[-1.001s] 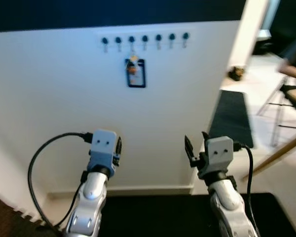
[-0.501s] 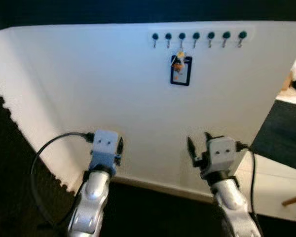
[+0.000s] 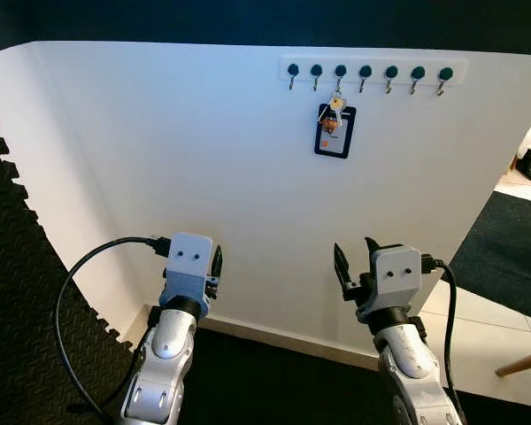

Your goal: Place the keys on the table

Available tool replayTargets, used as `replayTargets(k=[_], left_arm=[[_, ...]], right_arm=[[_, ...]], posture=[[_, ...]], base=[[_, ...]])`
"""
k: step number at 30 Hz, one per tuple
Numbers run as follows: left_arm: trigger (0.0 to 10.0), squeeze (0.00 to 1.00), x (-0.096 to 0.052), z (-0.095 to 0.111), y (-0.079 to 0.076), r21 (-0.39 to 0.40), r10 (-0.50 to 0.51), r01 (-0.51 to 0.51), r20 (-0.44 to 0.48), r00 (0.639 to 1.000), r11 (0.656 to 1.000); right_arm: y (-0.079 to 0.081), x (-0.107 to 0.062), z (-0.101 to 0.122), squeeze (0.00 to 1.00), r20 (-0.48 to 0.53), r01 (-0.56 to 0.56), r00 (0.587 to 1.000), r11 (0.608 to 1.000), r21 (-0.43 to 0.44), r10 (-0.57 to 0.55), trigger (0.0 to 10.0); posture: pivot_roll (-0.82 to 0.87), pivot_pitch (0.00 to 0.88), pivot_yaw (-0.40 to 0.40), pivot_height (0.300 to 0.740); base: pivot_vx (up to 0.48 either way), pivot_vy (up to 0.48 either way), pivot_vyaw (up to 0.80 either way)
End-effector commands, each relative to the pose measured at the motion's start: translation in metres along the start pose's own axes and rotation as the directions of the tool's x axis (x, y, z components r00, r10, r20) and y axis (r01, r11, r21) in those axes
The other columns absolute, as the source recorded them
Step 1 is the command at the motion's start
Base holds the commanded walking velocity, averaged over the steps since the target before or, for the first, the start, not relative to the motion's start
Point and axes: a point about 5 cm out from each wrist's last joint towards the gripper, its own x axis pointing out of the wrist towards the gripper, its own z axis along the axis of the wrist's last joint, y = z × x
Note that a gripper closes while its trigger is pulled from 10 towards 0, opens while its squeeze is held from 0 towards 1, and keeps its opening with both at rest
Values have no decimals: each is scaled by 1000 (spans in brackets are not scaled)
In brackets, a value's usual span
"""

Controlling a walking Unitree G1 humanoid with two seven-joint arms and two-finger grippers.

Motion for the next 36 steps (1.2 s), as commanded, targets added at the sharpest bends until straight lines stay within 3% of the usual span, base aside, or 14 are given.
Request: replayTargets(k=[1, 36], left_arm=[[10000, 0, -1, -4, -1, 2, -11, 11, -26, 1000, 1000], [10000, 0, 6, 7, -3, 18, -21, 21, -3, 1000, 1000]], right_arm=[[-1, -1, -2, 0, -9, 4, 1000, 1000, 4, -4, 10000], [2, -3, -3, 0, -19, 9, 1000, 1000, 12, -8, 10000]], posture=[[-11, 158, 53, 740], [-9, 168, 68, 740]], base=[[0, 0, 0], [0, 0, 0]])
